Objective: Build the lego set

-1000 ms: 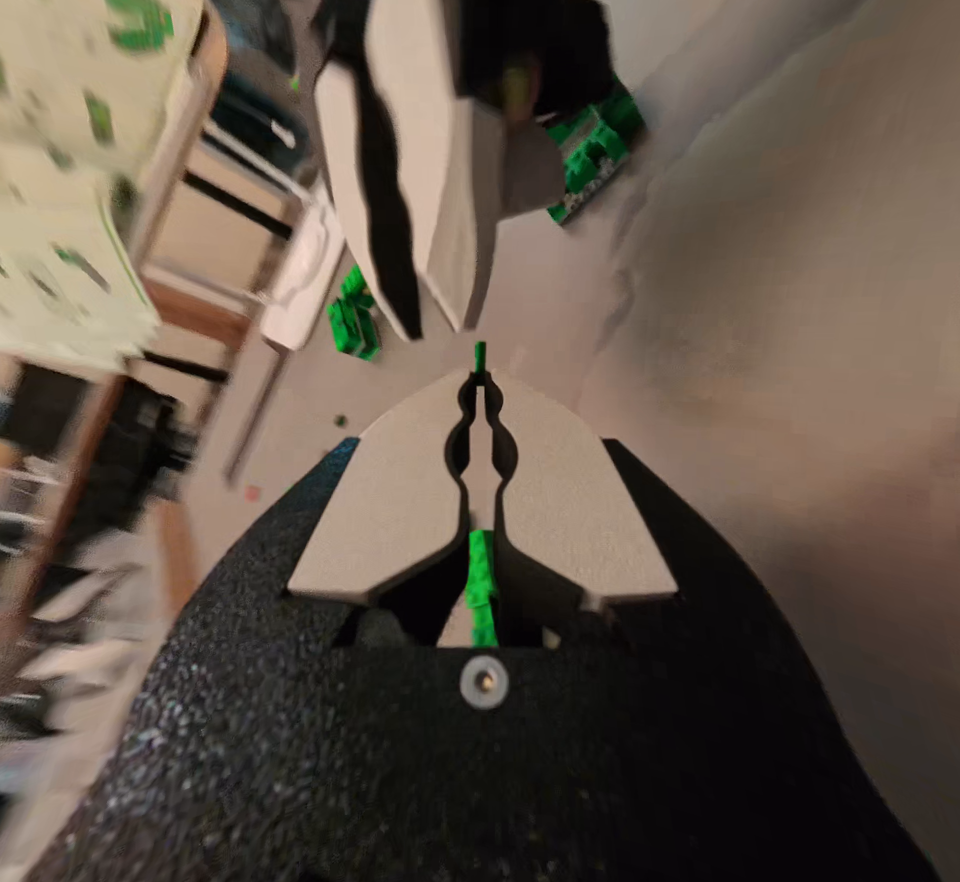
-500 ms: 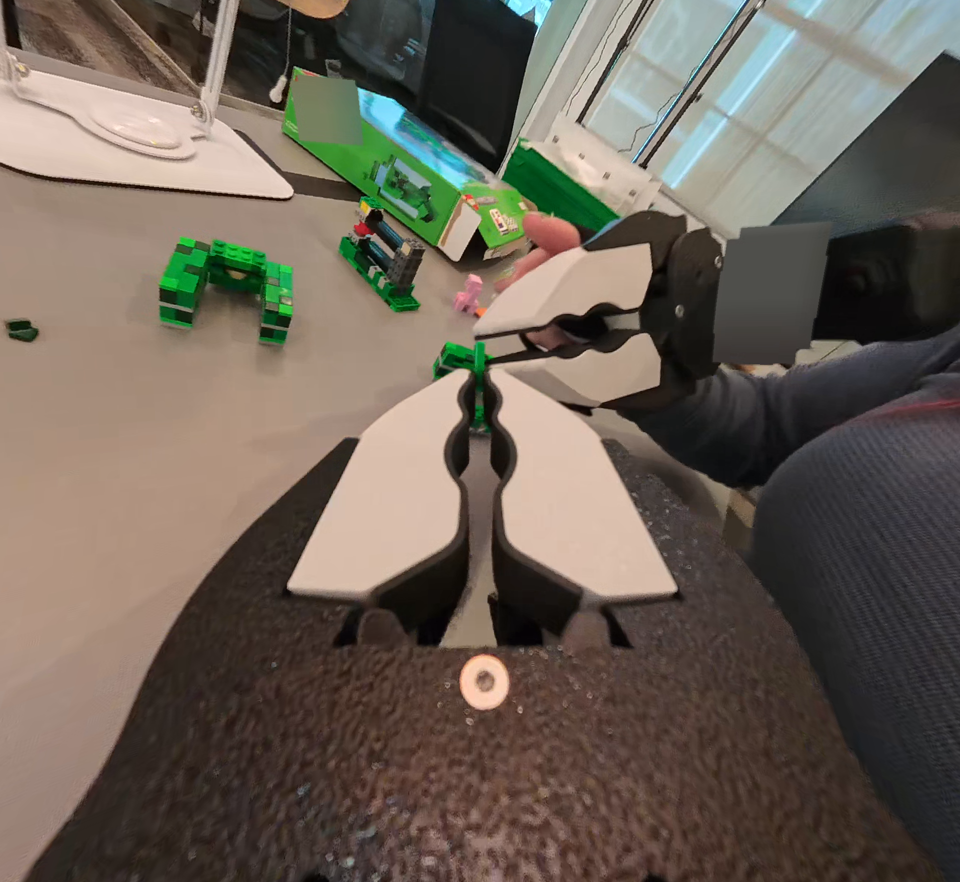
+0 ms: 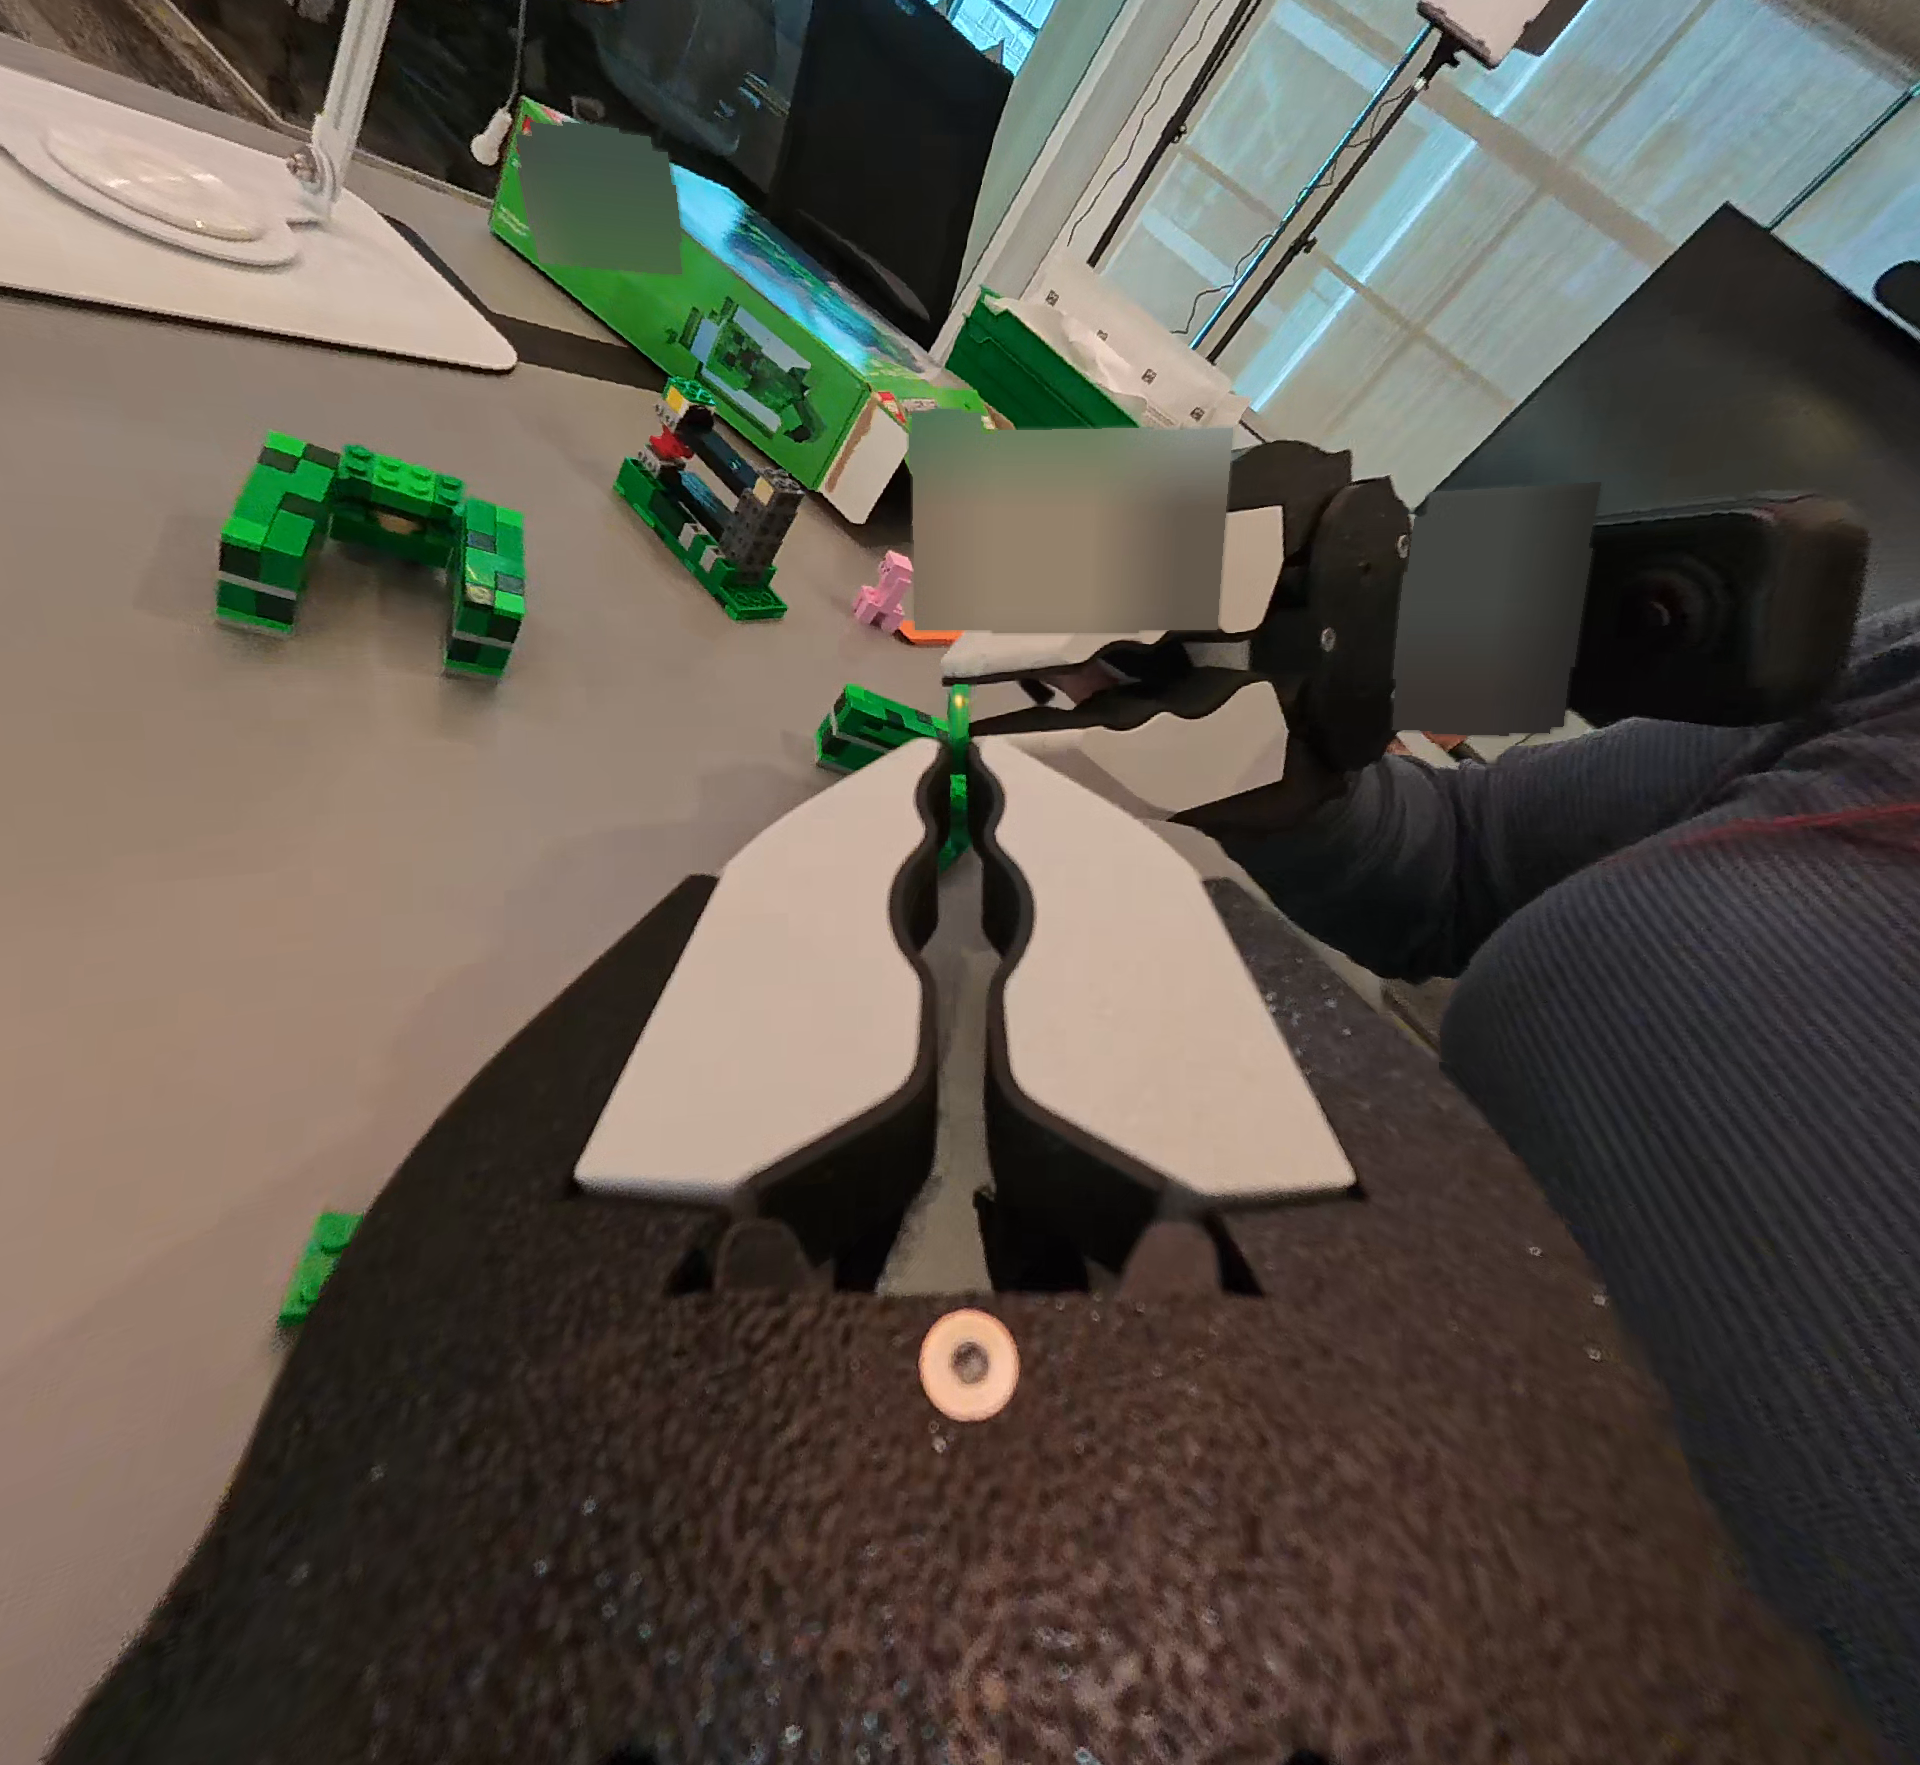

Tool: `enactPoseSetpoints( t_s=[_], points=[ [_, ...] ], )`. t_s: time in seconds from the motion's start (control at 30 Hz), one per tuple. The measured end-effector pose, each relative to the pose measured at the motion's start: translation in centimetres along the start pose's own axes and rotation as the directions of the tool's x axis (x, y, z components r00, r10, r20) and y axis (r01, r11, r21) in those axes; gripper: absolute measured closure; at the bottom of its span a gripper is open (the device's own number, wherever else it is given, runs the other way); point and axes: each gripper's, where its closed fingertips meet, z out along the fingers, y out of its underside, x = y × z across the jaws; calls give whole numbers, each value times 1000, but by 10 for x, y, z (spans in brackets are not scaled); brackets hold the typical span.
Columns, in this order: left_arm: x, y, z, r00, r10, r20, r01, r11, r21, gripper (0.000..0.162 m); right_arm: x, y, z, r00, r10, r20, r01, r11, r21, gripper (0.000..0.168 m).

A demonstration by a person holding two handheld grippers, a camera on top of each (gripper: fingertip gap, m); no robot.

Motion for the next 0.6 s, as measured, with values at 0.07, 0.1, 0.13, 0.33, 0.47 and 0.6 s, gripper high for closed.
enactPoseSetpoints(
  t_s=[0.07,0.1,0.13,0.33,0.47,0.6],
  points=[
    [-1,0,2,999,41,15,-42,999,10,160,0,2,0,1000,4,-5,-4,1000,-3,161],
    [-1,1,2,998,54,15,-55,998,10,160,0,3,-1,1000,12,-6,-12,1000,1,161],
    [0,1,2,998,64,7,-64,998,10,159,0,2,-1,1000,21,-6,-21,1000,8,161],
    [2,-12,-21,993,116,-23,-113,987,113,124,1,13,-2,998,59,-18,-60,998,-31,161],
    [-36,-1,-52,951,229,205,-244,969,46,122,0,22,-4,995,95,-18,-96,993,-69,162],
    [-63,19,-74,895,299,331,-283,954,-98,117,-2,23,-3,991,133,-13,-133,988,-75,162]
  ],
)
